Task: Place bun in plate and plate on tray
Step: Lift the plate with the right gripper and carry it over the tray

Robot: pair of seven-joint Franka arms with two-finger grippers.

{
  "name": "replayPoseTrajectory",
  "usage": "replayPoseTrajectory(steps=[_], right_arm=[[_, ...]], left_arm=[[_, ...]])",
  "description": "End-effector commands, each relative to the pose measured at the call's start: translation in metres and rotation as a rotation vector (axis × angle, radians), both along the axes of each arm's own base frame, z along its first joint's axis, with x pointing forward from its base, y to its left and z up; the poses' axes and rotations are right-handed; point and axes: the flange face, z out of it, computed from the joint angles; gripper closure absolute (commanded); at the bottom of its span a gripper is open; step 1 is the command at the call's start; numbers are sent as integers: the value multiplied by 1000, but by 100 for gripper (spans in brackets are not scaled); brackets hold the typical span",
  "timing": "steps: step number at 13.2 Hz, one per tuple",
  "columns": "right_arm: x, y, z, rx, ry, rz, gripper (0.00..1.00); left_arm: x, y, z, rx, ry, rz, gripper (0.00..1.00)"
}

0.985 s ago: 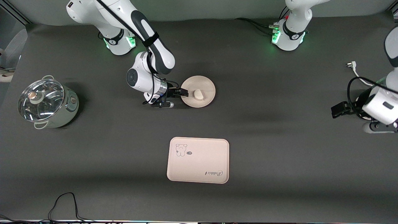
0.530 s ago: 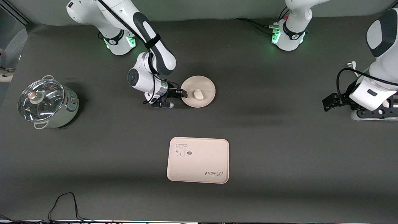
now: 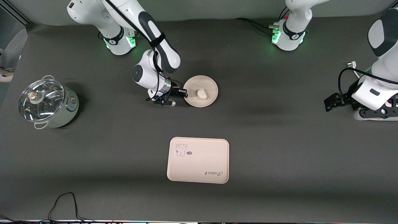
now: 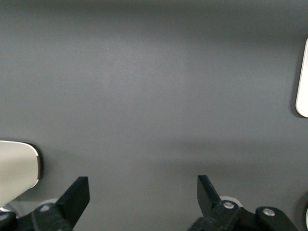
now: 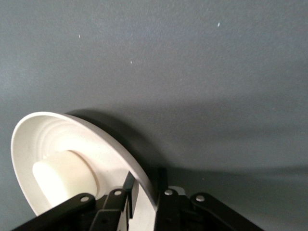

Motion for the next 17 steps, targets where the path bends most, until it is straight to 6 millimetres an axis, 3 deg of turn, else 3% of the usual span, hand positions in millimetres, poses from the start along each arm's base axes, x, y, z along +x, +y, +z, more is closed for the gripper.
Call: replayPoseTrajectory(steps=[1, 6, 11, 14, 17], right_arm=[[1, 0, 1, 3, -13, -24, 100], [14, -5, 18, 45, 9, -21, 100], [44, -33, 54, 57, 38, 68, 100], [75, -46, 92, -2, 85, 127, 100], [120, -43, 150, -49, 116, 164, 100]], left_arm=[[-4, 0, 15, -6, -24, -15, 0], [-4, 6, 25, 0, -31, -36, 0], [-3, 3, 38, 8, -40, -42, 0], [-3, -1, 38, 13, -28, -50, 0], [-4, -4, 37, 13, -19, -48, 0]])
